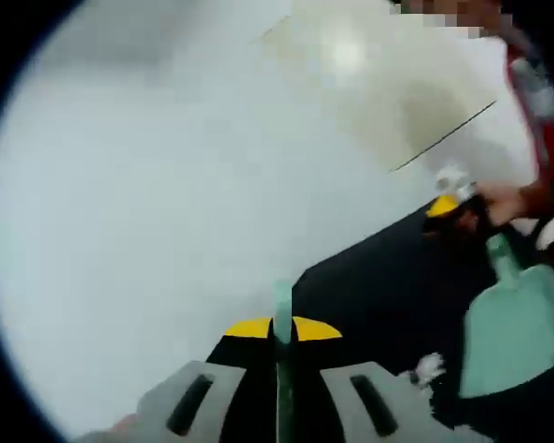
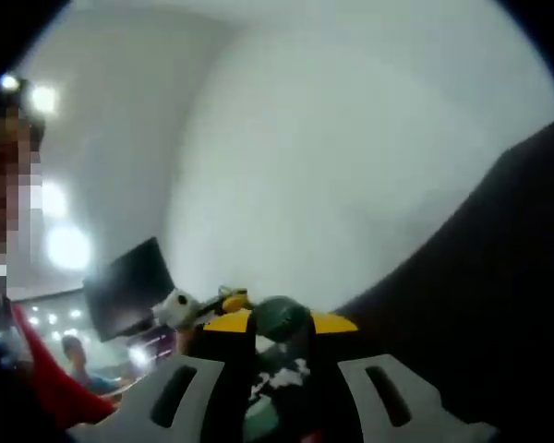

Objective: Pick up the broom and sweep the trash on the tabletop into the dustpan.

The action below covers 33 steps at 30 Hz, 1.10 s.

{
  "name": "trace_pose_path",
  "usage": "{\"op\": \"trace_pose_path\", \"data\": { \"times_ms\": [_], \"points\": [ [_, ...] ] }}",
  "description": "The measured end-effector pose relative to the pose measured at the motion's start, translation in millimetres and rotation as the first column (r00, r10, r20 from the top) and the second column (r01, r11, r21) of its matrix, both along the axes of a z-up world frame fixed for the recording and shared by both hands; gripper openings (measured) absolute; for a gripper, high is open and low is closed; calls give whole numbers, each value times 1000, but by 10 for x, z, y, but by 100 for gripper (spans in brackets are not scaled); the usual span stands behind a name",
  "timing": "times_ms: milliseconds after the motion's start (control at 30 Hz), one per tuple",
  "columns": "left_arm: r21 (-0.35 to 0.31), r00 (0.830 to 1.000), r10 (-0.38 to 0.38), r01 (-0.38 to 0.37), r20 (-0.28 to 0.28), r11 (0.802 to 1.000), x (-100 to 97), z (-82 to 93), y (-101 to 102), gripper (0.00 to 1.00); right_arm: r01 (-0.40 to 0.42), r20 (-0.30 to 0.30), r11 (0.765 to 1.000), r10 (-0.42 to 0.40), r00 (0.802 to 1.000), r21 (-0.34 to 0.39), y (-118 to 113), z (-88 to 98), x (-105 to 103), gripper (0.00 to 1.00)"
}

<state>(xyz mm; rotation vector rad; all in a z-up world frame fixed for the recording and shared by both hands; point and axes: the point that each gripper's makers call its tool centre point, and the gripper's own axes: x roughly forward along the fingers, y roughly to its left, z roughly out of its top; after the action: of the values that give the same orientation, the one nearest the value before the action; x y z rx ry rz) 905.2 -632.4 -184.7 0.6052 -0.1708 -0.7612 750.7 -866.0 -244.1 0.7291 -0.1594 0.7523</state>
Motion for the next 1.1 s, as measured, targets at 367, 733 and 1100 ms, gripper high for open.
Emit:
{"op": "trace_pose_path", "data": {
  "times_ms": [367, 733, 1100],
  "points": [
    [-358, 978, -37, -39, -204, 933, 332, -32, 203, 4, -4, -4, 1000, 4, 1000, 5, -35, -16, 53, 24],
    [-292, 959, 195, -250, -203, 923, 520, -135, 846, 4, -8, -1, 1000, 8, 1000, 16, -12, -3, 47, 24],
    [-484, 945, -114, -53, -308, 874, -318, 369, 268, 6, -16, -7, 1000, 16, 1000, 20, -7, -8, 46, 24]
  ]
}}
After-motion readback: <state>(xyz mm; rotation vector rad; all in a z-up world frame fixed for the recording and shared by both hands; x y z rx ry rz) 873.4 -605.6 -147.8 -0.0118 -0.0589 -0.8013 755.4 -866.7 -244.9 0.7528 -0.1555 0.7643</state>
